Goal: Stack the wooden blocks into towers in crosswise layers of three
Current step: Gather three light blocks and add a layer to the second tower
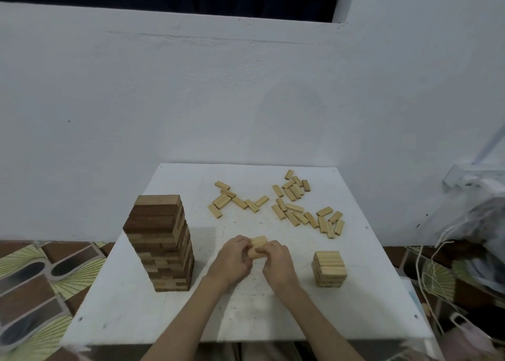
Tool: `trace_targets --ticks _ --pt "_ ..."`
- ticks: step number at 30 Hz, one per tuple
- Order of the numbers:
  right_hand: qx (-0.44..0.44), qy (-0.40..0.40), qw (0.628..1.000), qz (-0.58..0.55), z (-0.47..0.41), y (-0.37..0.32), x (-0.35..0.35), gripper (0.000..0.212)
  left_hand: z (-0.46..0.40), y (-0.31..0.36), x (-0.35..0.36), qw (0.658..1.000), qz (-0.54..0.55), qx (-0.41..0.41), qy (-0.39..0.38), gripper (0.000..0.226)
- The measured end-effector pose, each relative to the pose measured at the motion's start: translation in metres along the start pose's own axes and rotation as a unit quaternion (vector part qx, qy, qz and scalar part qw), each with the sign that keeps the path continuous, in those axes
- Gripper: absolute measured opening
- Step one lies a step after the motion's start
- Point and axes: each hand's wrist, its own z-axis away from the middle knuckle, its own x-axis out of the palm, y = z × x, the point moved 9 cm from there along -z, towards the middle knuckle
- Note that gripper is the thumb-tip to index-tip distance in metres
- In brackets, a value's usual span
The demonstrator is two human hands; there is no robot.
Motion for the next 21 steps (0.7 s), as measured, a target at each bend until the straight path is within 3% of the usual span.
trace_targets --ticks 9,21 --pt "0.109 -0.024 0.98 -0.167 -0.01 0.018 -0.016 0.055 0.005 -0.015 -0.003 0.984 0.126 -0.123 0.011 0.075" --pt "0.136 -0.055 0.968 -0.204 -0.015 0.023 -0.011 0.057 -0.005 -0.019 0.001 0.974 0.182 -0.135 0.008 0.073"
